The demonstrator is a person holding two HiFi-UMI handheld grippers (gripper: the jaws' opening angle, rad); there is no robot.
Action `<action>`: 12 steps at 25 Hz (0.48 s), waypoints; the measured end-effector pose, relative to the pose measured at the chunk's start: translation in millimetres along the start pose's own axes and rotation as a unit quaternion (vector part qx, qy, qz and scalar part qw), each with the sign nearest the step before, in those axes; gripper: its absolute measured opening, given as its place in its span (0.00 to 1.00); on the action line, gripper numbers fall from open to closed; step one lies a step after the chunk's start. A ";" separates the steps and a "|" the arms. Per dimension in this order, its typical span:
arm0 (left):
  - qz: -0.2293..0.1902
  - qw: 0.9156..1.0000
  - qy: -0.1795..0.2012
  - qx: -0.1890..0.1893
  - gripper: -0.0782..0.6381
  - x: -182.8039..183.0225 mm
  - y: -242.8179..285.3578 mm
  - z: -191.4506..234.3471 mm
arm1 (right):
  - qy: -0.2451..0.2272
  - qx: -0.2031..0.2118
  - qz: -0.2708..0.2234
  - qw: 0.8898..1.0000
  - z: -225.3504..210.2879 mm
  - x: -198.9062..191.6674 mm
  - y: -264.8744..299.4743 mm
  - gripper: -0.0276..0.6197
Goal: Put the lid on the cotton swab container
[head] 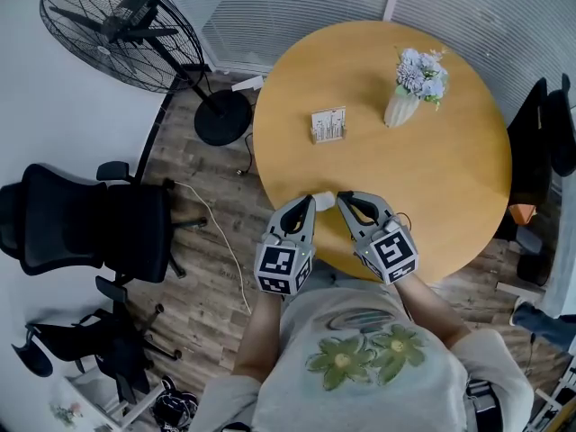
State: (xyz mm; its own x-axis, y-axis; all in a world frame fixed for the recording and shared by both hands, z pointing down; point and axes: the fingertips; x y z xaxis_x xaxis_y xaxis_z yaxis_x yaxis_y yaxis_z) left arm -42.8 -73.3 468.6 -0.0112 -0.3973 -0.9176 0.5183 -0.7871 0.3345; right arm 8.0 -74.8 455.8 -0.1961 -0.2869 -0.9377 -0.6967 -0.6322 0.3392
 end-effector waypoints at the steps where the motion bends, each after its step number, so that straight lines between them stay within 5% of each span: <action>1: 0.001 1.000 0.002 0.000 0.11 -0.6 -0.2 -1.0 | -0.001 -0.001 -0.001 1.000 -0.1 0.2 -0.4 0.05; 12: 0.008 1.000 0.009 0.001 0.11 -3.8 0.0 -5.0 | 0.000 -0.007 -0.001 1.000 0.3 0.9 -4.0 0.05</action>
State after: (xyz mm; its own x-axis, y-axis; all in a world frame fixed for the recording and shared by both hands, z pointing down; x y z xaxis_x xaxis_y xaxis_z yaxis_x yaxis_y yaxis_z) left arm -38.5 -69.4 471.0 0.0124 -0.4009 -0.9160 0.5171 -0.7815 0.3490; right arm 10.4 -72.3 453.6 -0.1955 -0.2861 -0.9381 -0.6876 -0.6421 0.3391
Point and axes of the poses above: the fingertips, and each gripper's own axes: y forward along the fingers, z to its left, x out of its top, and after that the axes turned 1 degree about y, right-handed
